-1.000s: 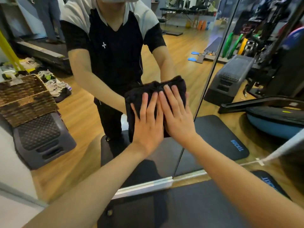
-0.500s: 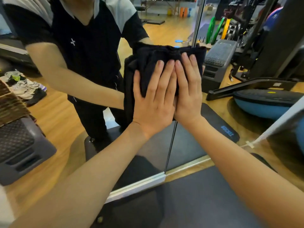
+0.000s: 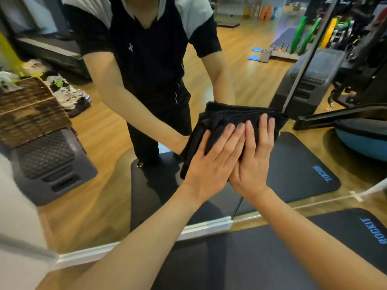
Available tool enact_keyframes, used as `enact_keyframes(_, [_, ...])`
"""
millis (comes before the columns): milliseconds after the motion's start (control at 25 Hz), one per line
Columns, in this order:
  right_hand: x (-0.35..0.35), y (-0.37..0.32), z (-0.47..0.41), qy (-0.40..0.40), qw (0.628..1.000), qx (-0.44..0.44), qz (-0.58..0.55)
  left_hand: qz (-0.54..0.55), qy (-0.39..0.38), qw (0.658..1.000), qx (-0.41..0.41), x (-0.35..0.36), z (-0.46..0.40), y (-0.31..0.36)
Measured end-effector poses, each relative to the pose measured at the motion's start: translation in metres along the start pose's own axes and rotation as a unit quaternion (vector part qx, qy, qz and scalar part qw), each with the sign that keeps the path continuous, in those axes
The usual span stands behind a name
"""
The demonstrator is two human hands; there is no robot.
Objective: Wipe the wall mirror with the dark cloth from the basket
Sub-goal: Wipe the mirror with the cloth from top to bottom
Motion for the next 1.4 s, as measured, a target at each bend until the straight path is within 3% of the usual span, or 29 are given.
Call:
enact_keyframes(320, [0.054,-0.143,0.016,-0.001,0.999,-0.011,-0.035,-0.039,-0.012,0.999,0.005,-0.070,0.091,-0.112])
enact_keyframes(720, [0.104,-0.308,0.035,0.002,0.998,-0.054,-0.011,-0.060,-0.028,0.997,-0.047,-0.150,0.194,-0.229])
enact_keyframes(1120, [0.157,-0.499,0.062,-0.078,0.971,-0.224,-0.021,-0.183,-0.051,0.976,-0.109,-0.230,0.330,-0.356])
enact_keyframes(1400, [0.185,-0.528,0.096,-0.062,0.965,-0.255,-0.018,-0.143,-0.020,0.979,-0.146,-0.230,0.368,-0.367])
Point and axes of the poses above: each hand's wrist, its own z-axis away from the middle knuckle, its own x-axis out of the palm, y = z × x, the point moved 8 cm from there along -z, towards the middle knuckle, and after that the axes turned 10 degrees about z, right-handed, at the moved point
